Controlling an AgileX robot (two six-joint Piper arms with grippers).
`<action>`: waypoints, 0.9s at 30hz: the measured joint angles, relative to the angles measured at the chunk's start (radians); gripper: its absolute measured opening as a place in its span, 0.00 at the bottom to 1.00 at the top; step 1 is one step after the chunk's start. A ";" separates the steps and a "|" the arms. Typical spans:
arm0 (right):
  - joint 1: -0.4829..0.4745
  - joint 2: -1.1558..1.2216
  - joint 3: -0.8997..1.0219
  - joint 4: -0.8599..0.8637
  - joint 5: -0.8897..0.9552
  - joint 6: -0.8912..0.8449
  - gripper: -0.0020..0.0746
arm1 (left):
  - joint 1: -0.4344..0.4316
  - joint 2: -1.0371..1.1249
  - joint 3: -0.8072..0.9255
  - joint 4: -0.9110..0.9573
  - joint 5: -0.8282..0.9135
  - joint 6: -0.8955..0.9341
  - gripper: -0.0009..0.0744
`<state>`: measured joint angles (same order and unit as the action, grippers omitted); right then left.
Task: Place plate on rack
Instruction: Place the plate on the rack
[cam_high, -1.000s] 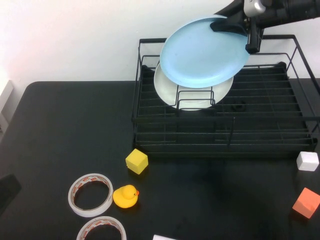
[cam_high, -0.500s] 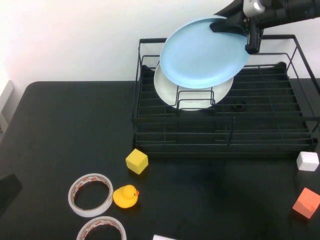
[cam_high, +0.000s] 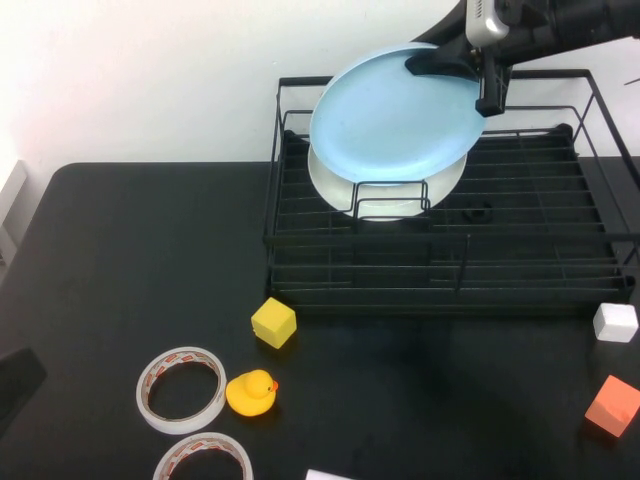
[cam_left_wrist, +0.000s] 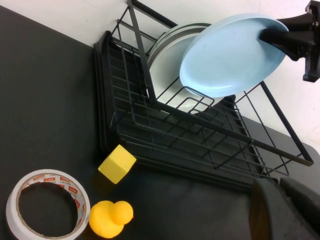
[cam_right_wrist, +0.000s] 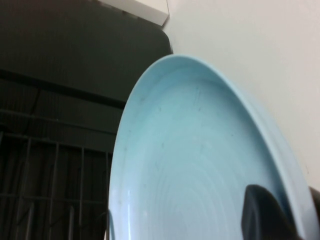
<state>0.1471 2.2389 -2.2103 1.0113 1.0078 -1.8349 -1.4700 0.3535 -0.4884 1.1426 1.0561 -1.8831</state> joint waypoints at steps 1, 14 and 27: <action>0.000 0.000 0.000 -0.002 0.000 0.000 0.17 | 0.000 0.000 0.000 0.000 0.000 0.000 0.01; 0.000 0.001 0.000 -0.010 -0.015 0.046 0.17 | 0.000 0.000 0.000 0.000 -0.020 -0.002 0.01; 0.000 0.039 0.000 -0.005 -0.026 0.113 0.46 | 0.000 0.000 0.000 -0.016 -0.027 -0.004 0.01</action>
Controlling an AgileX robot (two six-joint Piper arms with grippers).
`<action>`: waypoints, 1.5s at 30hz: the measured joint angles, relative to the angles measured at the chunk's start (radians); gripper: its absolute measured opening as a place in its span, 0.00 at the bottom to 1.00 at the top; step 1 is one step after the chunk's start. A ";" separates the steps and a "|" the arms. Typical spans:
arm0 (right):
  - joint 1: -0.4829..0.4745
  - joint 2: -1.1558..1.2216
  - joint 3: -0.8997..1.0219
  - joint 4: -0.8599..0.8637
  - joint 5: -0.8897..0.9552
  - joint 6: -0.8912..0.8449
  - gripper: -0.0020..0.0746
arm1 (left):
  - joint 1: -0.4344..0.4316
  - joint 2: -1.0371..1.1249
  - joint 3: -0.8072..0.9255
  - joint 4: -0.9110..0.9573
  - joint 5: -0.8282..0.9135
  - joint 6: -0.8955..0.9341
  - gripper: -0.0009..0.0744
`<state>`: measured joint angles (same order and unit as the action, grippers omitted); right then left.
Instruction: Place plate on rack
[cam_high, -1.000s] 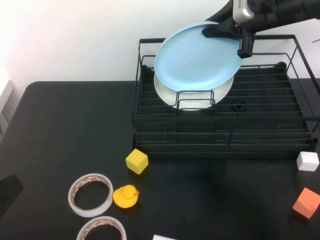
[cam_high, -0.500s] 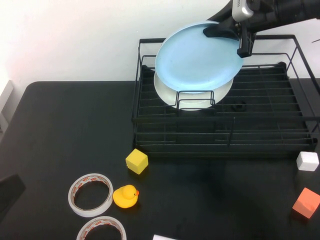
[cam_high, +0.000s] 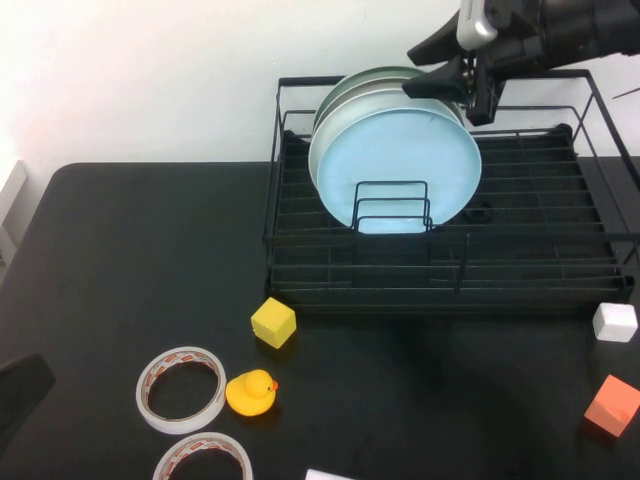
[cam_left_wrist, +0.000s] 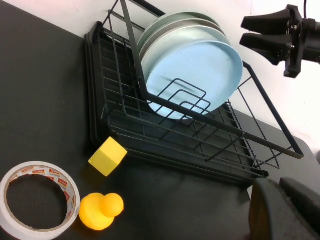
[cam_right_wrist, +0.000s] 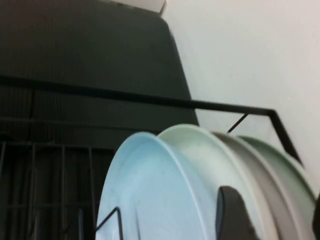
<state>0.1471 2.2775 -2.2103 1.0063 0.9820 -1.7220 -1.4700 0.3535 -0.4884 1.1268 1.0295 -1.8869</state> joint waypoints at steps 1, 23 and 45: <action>0.000 0.000 0.000 0.011 -0.002 0.000 0.47 | 0.000 0.000 0.000 0.000 0.000 0.000 0.01; 0.000 -0.495 0.002 -0.131 0.249 0.616 0.04 | 0.000 0.000 0.000 0.000 -0.023 0.275 0.01; 0.000 -1.228 0.349 -0.401 0.160 0.913 0.04 | 0.000 0.000 0.000 0.000 -0.016 0.294 0.01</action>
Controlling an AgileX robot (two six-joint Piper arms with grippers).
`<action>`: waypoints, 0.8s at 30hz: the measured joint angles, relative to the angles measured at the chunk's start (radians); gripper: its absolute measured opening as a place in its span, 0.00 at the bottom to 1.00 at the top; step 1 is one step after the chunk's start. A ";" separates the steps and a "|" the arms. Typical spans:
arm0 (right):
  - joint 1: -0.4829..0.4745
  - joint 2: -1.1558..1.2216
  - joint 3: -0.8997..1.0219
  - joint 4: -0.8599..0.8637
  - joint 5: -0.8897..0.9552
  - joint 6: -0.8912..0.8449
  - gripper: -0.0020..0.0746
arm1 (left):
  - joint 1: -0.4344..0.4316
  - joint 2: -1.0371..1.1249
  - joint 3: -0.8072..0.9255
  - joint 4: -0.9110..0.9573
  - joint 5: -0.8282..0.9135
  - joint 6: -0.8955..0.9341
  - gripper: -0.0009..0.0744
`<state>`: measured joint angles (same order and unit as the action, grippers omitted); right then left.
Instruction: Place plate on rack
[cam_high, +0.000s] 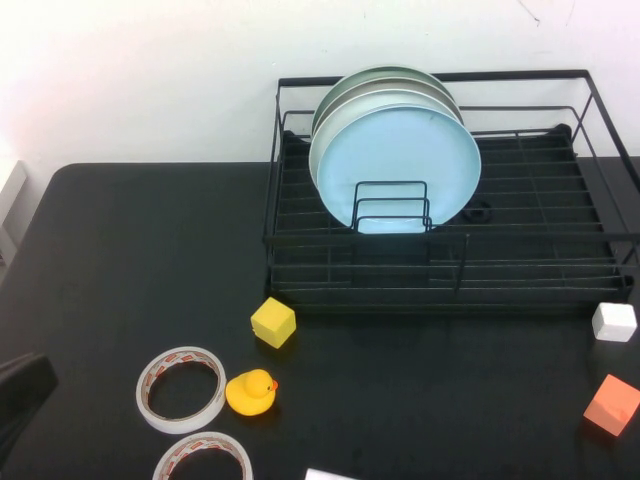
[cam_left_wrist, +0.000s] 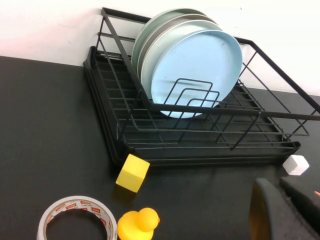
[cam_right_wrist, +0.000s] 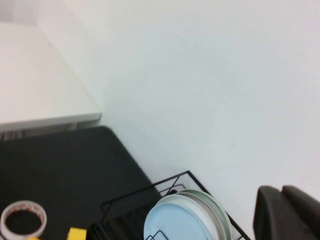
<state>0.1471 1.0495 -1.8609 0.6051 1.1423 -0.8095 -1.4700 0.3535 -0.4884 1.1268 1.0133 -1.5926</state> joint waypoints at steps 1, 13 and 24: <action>0.000 -0.051 0.070 0.000 -0.039 0.000 0.04 | 0.000 0.000 0.000 0.000 0.000 0.000 0.01; 0.000 -0.548 0.807 0.061 -0.269 -0.006 0.04 | 0.000 0.000 0.000 0.000 0.000 0.002 0.01; 0.000 -0.845 1.078 -0.150 -0.320 0.015 0.04 | 0.000 0.000 0.000 0.000 0.000 0.004 0.01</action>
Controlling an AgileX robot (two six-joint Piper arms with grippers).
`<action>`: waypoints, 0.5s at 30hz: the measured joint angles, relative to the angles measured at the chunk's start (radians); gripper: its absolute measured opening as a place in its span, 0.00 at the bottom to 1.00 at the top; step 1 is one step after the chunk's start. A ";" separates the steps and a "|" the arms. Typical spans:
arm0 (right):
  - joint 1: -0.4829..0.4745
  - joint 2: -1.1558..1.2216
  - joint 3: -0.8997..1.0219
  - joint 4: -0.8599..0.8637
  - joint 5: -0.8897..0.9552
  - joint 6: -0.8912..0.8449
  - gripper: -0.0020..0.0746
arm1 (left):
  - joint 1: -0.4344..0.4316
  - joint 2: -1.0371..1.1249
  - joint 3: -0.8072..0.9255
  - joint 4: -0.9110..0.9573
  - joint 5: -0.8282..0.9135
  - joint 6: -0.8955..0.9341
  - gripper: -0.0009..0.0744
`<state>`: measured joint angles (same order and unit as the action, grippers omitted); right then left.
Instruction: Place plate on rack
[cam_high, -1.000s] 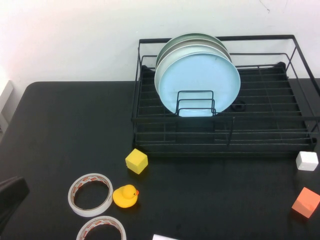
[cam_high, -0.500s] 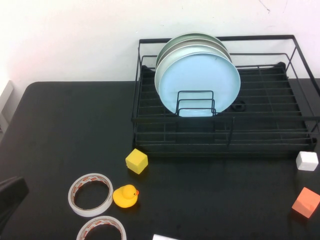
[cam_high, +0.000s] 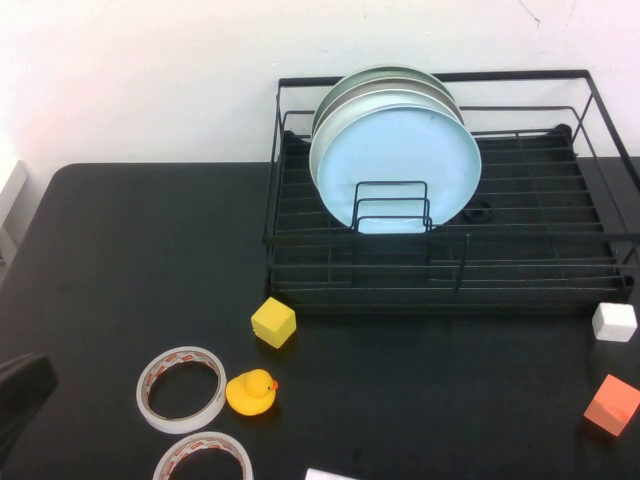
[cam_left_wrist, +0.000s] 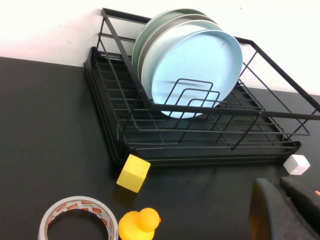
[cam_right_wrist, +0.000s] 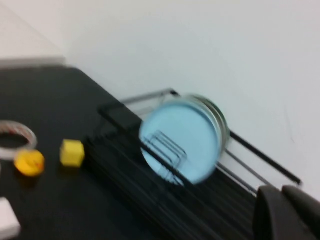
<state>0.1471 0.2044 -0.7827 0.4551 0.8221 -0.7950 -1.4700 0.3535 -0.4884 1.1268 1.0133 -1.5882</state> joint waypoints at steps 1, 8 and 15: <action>0.000 -0.026 0.022 -0.031 0.000 0.017 0.04 | 0.000 0.000 0.000 0.000 0.000 0.000 0.01; 0.000 -0.191 0.247 -0.095 -0.129 0.065 0.04 | 0.000 0.000 0.000 0.000 0.000 0.000 0.01; 0.000 -0.219 0.554 -0.097 -0.441 0.141 0.04 | 0.000 0.000 0.000 0.000 0.000 0.000 0.01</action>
<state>0.1471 -0.0150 -0.2289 0.3579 0.3807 -0.6536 -1.4700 0.3535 -0.4884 1.1268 1.0133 -1.5882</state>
